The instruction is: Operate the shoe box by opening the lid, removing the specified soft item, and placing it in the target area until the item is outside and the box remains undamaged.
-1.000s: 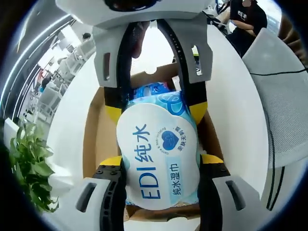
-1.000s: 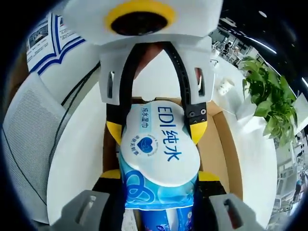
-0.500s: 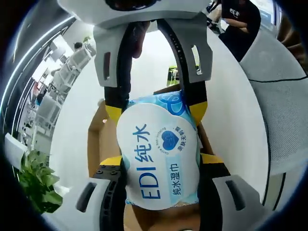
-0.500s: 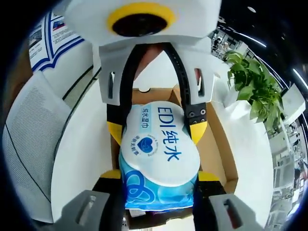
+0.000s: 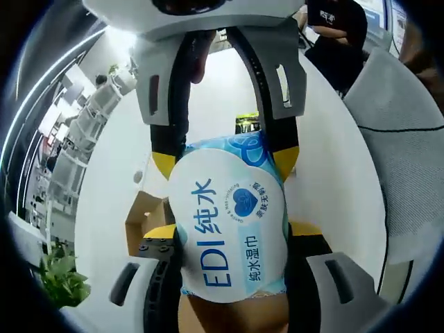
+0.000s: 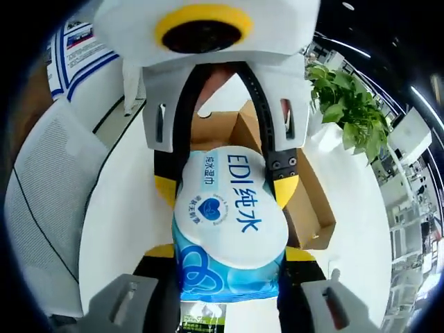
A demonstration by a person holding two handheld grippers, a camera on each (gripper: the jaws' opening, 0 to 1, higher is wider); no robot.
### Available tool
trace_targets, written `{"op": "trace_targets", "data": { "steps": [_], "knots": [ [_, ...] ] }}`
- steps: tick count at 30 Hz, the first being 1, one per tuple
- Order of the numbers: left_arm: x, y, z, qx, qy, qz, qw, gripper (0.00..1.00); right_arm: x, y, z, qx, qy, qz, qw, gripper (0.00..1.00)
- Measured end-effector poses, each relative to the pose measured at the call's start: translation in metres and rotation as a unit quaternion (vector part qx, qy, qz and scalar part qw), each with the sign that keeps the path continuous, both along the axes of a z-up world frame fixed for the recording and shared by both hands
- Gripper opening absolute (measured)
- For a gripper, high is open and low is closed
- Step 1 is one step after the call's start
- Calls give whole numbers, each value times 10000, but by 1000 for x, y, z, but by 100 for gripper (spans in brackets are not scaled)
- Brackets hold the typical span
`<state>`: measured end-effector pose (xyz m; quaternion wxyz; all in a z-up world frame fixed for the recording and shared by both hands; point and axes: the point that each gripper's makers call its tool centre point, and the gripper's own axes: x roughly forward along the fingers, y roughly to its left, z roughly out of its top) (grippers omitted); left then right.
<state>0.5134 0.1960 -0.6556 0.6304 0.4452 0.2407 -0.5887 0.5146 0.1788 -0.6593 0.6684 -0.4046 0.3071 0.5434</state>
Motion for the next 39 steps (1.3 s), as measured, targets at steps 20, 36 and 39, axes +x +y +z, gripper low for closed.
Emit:
{"op": "trace_targets", "data": {
  "steps": [20, 36, 39],
  "knots": [
    [-13, -80, 5, 3, -14, -616, 9981, 59, -24, -76, 11, -17, -52, -614, 9981, 52],
    [-28, -124, -3, 32, 48, -880, 9961, 59, -41, -120, 1, -68, 41, -894, 9960, 52],
    [-31, -130, -7, 44, 79, -896, 9959, 59, -44, -126, -2, -83, 76, -907, 9958, 53]
  ]
}}
